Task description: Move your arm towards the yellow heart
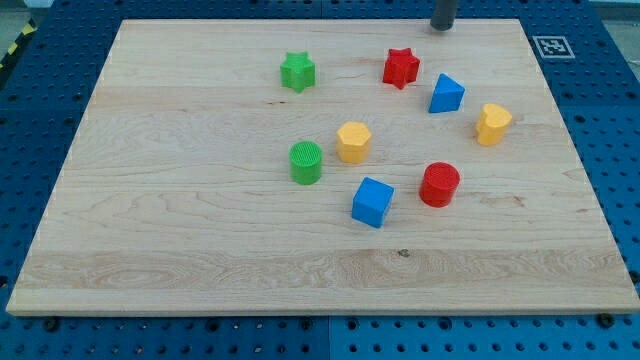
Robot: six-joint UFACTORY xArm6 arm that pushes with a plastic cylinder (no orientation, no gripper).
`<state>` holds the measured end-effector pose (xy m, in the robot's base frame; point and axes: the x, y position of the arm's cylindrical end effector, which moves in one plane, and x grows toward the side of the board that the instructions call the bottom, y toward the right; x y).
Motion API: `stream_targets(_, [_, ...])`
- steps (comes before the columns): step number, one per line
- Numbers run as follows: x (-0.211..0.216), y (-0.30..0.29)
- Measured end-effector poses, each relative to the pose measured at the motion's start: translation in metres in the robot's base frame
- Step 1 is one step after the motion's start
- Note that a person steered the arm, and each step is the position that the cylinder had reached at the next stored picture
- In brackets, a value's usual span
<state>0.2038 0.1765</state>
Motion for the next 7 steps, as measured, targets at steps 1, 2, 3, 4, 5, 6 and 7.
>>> stream_targets(1, [0.000,0.000])
stream_targets(2, [0.000,0.000])
stream_targets(3, [0.000,0.007])
stream_targets(4, [0.000,0.012])
stream_targets(5, [0.006,0.012])
stream_targets(6, [0.046,0.019])
stream_targets(7, [0.108,0.035])
